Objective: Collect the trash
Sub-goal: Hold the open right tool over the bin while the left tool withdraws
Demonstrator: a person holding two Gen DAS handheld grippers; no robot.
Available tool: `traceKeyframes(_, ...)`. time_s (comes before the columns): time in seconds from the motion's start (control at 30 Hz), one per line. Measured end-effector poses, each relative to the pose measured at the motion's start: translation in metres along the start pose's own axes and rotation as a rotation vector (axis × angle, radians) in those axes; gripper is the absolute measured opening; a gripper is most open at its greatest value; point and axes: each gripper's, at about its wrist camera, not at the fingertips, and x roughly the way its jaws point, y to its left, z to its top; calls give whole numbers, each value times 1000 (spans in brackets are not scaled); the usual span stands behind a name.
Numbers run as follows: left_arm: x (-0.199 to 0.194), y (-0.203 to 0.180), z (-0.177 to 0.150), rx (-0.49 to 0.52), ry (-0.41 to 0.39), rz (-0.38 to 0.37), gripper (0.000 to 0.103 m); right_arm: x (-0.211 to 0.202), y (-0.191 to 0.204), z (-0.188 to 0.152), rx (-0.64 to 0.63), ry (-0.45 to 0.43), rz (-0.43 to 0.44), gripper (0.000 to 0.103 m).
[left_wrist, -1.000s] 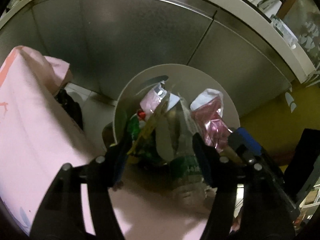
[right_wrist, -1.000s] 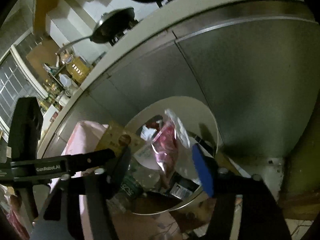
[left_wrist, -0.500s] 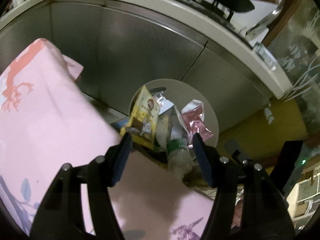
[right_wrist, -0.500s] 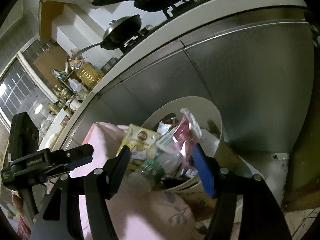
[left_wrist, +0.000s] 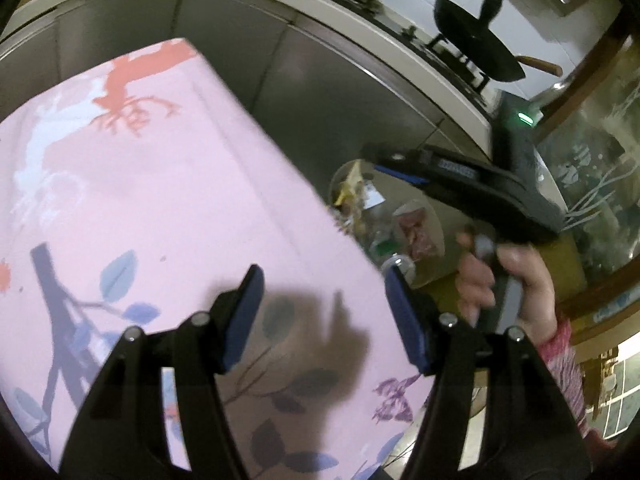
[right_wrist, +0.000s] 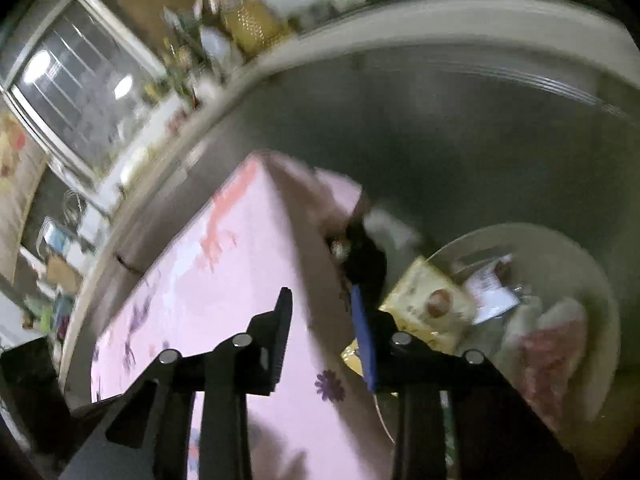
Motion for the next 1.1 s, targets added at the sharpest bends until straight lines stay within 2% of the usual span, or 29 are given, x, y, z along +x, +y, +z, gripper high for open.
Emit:
traceKeyframes(0.13, -3, 12, -5, -16, 7, 11, 60, 31, -12, -1, 12, 123, -70, 27)
traceKeyframes(0.4, 10, 24, -11, -46, 43, -6, 60, 38, -63, -21, 113, 178, -143, 27)
traceKeyframes(0.5, 13, 23, -13, -39, 51, -4, 60, 44, -70, -19, 138, 205, -171, 27)
traceKeyframes(0.6, 13, 24, -13, -39, 50, 4, 60, 51, -58, -11, 48, 238, -249, 26)
traceKeyframes(0.73, 14, 33, -15, -66, 55, 4, 60, 72, -51, -3, -84, 327, -365, 26)
traceKeyframes(0.87, 16, 39, -18, -74, 66, 10, 60, 99, -53, -11, -176, 418, -473, 26)
traceKeyframes(1.1, 13, 47, -22, -80, 72, 16, 60, 86, -52, -12, -219, 425, -481, 26)
